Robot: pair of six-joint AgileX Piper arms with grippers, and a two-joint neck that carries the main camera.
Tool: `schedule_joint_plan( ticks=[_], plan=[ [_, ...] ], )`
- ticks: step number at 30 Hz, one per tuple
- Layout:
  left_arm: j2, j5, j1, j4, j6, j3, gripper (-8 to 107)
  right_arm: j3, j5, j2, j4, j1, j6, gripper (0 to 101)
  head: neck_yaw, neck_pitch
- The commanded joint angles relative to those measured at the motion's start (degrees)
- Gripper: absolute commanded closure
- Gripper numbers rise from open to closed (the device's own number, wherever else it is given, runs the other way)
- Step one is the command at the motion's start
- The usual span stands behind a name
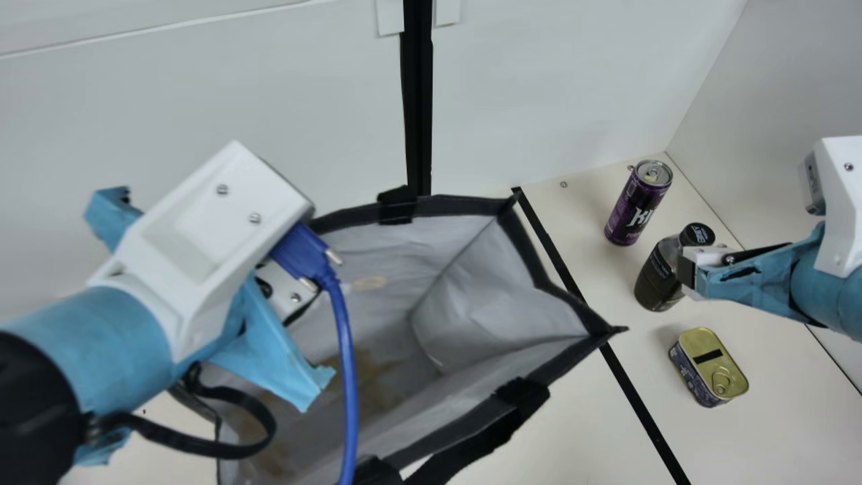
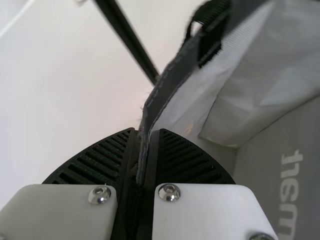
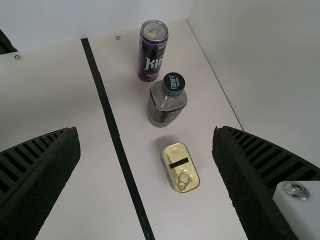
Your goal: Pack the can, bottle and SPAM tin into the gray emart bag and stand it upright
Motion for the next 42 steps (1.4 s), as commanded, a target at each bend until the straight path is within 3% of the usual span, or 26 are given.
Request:
schedule_joint_plan(
  ticks=[1, 14, 22, 32, 42],
  plan=[
    [-0.43, -0.02, -0.14, 4.94, -1.95, 0.13, 107, 0.00, 0.00, 0.00, 0.00, 0.00, 0.00, 6, -0.05, -1.30],
    [-4.65, -0.02, 0.93, 19.38, -11.03, 2.94, 107, 0.00, 0.00, 0.00, 0.00, 0.00, 0.00, 6, -0.05, -1.30],
    [-7.84, -0.02, 0.86, 28.95, -18.01, 7.48, 107, 0.00, 0.00, 0.00, 0.00, 0.00, 0.00, 6, -0.05, -1.30],
    [-12.15, -0.02, -5.51, 43.84, -28.26, 18.24, 107, 0.00, 0.00, 0.00, 0.00, 0.00, 0.00, 6, -0.05, -1.30],
    [-14.54, -0.02, -11.17, 51.43, -39.18, 31.30, 107, 0.00, 0.00, 0.00, 0.00, 0.00, 0.00, 6, -0.05, -1.30]
  ],
)
